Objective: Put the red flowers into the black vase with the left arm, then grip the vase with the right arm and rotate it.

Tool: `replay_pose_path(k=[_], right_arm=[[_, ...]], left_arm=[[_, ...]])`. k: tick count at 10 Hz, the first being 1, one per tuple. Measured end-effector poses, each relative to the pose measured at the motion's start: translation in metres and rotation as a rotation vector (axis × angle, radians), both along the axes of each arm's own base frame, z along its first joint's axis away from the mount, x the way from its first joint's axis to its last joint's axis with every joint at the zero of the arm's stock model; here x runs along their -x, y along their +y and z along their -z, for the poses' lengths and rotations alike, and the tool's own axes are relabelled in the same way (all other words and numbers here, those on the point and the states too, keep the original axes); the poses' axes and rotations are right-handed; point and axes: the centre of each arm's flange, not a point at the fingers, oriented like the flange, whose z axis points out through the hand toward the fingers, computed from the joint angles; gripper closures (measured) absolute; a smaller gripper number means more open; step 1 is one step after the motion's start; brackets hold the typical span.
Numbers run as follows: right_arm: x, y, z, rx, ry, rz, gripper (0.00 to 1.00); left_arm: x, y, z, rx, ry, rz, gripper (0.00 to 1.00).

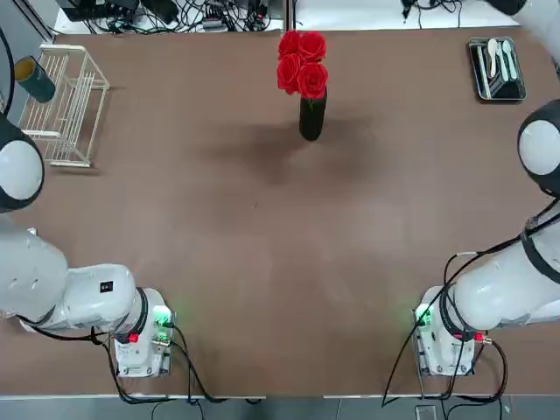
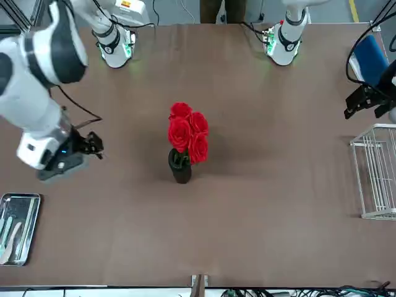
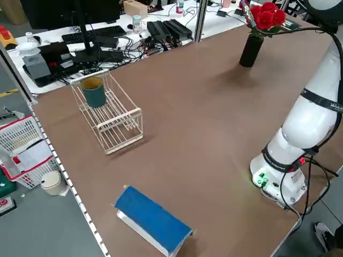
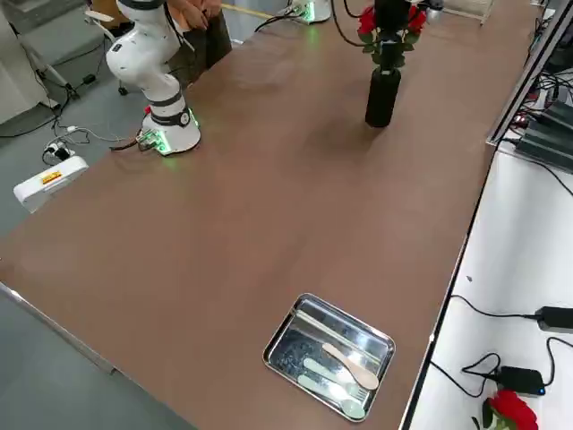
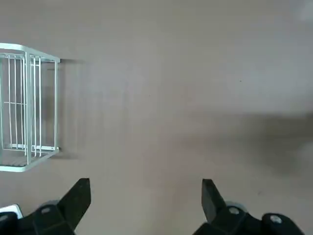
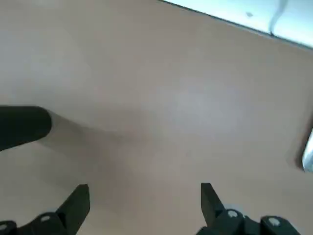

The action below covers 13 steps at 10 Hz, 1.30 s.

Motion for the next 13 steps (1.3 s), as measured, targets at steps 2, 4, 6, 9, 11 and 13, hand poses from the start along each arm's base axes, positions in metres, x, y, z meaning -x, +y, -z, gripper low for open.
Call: replay_pose_path(k=[2,4,6,9,11,13], right_arm=[[0.016,-0.04,-0.023,0.006,0.013,0.114,0.0],[0.04,-0.081,-0.038,-0.008,0.015,0.2,0.0],[0.065,-0.13,-0.046,-0.029,0.044,0.291,0.0],[0.089,-0.17,-0.066,-0.041,0.05,0.339,0.0],[0.09,-0.165,-0.067,-0.042,0.045,0.323,0.0],[0.089,-0.16,-0.066,-0.04,0.042,0.279,0.0]], left_arm=[[0.0,0.0,0.0,0.0,0.0,0.0,0.0],[0.0,0.0,0.0,0.0,0.0,-0.001,0.0],[0.0,0.0,0.0,0.0,0.0,0.0,0.0],[0.0,0.002,0.0,0.0,0.0,-0.003,0.0],[0.0,0.002,0.0,0.0,0.0,-0.003,0.0],[0.0,0.002,0.0,0.0,0.0,-0.004,0.0]])
